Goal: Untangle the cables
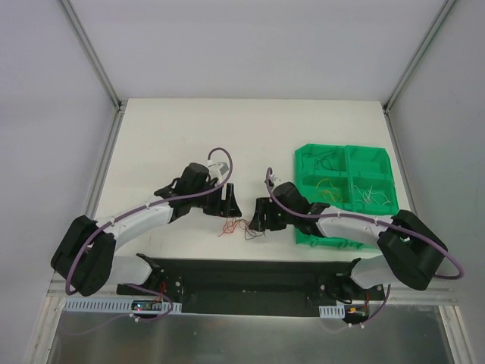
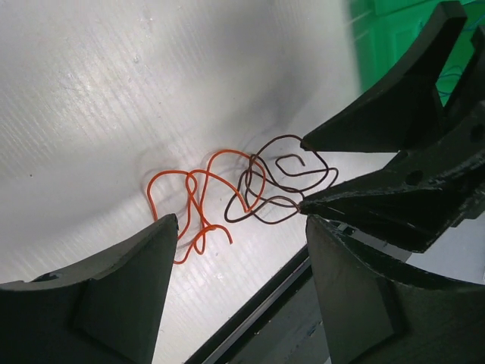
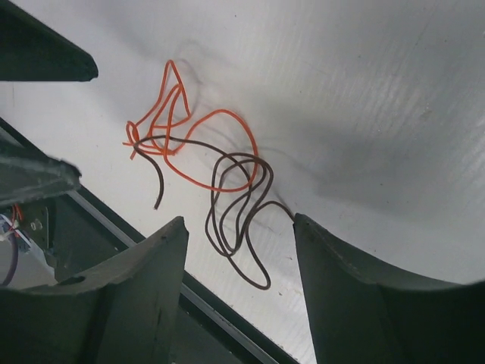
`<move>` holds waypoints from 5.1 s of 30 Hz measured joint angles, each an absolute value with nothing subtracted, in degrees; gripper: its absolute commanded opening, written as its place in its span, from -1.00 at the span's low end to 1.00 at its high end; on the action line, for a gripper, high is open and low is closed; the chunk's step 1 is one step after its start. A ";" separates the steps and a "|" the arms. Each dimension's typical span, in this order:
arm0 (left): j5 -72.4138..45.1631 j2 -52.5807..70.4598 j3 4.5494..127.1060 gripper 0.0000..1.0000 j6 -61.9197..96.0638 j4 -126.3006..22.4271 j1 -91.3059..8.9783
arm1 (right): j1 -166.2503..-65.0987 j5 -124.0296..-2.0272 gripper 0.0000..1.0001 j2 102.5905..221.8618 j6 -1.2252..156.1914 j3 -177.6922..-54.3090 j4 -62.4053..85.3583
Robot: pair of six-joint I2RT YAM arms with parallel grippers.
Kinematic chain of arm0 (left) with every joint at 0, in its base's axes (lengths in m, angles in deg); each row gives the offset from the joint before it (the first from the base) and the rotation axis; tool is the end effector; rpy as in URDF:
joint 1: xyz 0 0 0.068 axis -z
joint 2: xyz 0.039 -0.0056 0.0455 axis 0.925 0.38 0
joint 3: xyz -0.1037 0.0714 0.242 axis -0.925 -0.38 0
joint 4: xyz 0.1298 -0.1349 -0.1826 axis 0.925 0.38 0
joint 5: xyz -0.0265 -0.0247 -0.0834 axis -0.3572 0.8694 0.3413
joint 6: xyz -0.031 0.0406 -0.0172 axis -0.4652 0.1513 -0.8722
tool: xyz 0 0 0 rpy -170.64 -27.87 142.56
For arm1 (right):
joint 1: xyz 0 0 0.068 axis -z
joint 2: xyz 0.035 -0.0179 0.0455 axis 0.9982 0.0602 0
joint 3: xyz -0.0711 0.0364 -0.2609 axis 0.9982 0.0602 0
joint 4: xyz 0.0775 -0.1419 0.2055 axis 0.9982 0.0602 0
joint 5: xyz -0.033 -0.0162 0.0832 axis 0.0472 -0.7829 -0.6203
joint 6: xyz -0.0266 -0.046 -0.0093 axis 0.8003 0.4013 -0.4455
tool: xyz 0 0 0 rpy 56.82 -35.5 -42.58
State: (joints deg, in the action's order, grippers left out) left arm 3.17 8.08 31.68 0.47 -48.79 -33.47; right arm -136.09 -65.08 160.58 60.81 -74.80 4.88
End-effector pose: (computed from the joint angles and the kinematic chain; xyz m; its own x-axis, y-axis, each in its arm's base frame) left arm 0.2120 -0.1622 0.2055 -0.8161 0.0372 -0.5767 0.4553 0.6560 -0.6020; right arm 0.1720 0.2108 0.1735 -0.7073 -0.2239 -0.6705 -0.6030 0.6861 0.4069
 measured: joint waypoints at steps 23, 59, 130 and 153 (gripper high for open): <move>-4.78 18.72 31.94 0.36 -1.43 -54.11 -28.64 | -136.09 -63.07 -0.99 150.55 61.23 -79.74 8.68; -4.63 3.42 34.94 0.54 -0.56 -41.49 -41.12 | -128.76 -26.22 -0.99 130.62 89.64 -122.78 41.01; -17.90 13.69 63.61 0.86 16.03 -29.80 -41.84 | -90.03 -45.28 -0.99 138.77 79.70 -109.62 51.76; -17.90 25.12 78.89 0.76 21.10 -19.13 -41.88 | -69.25 -46.59 -0.94 141.96 65.58 -100.00 75.48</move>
